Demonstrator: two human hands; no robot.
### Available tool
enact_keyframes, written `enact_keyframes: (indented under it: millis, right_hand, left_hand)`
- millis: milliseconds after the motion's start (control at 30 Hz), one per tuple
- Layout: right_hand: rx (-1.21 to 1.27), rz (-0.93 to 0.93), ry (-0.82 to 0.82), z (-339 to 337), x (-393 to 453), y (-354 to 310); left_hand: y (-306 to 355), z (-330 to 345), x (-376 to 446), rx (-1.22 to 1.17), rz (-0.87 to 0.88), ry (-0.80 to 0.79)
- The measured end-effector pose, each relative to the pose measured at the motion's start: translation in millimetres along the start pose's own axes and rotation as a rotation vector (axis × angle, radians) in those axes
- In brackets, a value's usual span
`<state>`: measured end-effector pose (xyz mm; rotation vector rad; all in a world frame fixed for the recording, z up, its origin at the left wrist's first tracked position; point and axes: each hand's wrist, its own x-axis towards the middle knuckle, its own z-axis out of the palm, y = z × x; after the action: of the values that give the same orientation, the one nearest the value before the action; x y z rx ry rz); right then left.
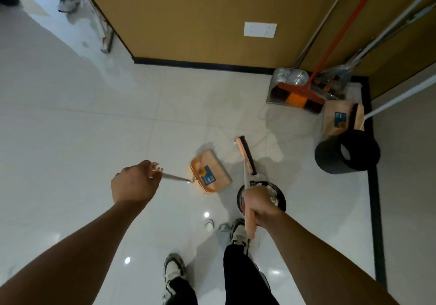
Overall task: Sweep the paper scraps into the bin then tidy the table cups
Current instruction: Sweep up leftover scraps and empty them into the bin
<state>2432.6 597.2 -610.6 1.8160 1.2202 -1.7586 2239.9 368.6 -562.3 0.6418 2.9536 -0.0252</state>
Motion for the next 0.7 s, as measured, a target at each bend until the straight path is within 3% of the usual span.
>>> enact_keyframes:
  millis: [100,200,300,433,633,700]
  right_hand:
    - [0.030,-0.058,-0.064,7.8,-13.9,8.2]
    - [0.100,0.000,-0.060,5.0,-29.4,17.2]
    - [0.051,0.027,0.014,5.0,-32.5,22.1]
    - [-0.094,-0.080,0.151,2.3,-21.9,29.6]
    - [0.091,-0.013,0.165,-2.3,-2.9,31.3]
    - [0.110,0.000,0.103,6.7,-3.7,31.0]
  left_hand:
    - [-23.1,-0.1,-1.7,0.002,-0.057,-0.027]
    - [-37.1,-5.9,-2.8,-0.003,-0.063,-0.052]
    - [-44.4,-12.3,-7.2,-0.009,-0.040,-0.062]
    - [-56.9,-13.7,-20.3,-0.004,-0.013,-0.078]
    - [-78.8,-4.8,-48.8,-0.009,-0.127,-0.092]
    - [-84.9,-1.6,-56.2,-0.011,-0.161,-0.085]
